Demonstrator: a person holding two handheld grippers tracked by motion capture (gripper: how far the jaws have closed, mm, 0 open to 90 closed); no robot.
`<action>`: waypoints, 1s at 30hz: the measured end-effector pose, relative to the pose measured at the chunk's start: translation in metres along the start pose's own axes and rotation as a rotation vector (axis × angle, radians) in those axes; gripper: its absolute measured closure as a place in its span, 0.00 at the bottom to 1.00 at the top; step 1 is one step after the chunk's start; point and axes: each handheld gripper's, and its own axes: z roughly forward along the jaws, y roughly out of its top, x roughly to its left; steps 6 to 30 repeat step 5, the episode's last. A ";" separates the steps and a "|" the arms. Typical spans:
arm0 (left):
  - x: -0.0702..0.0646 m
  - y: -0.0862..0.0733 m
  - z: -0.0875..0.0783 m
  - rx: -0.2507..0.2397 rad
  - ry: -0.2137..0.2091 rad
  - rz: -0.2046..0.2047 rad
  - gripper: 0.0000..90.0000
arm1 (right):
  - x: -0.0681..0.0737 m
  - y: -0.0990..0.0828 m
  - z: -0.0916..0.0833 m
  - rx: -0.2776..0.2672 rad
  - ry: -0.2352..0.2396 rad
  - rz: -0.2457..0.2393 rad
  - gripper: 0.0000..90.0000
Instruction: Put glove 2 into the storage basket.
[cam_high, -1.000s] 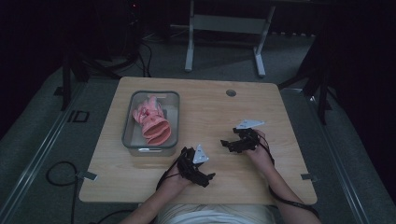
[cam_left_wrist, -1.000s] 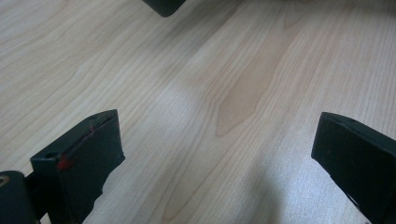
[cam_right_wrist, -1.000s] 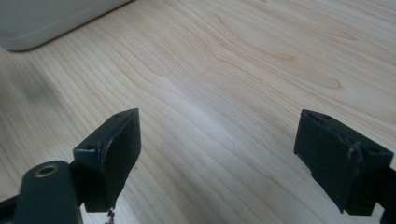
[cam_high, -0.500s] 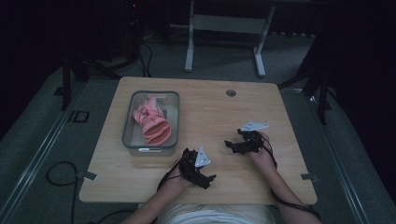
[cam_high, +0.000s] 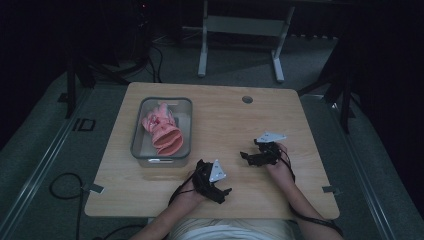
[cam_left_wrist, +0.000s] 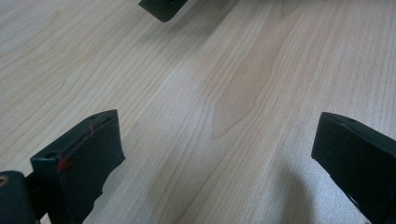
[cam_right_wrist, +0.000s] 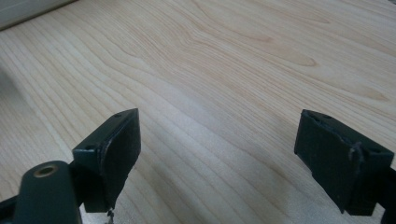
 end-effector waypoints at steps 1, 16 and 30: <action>0.000 0.000 0.000 -0.001 0.001 -0.001 0.02 | 0.000 0.000 0.000 -0.003 0.003 -0.002 0.16; 0.000 -0.001 0.000 -0.003 -0.001 -0.006 0.02 | 0.000 0.000 -0.001 -0.009 0.006 -0.007 0.16; 0.000 -0.001 0.000 -0.003 -0.001 -0.006 0.02 | 0.000 0.000 -0.001 -0.009 0.006 -0.007 0.16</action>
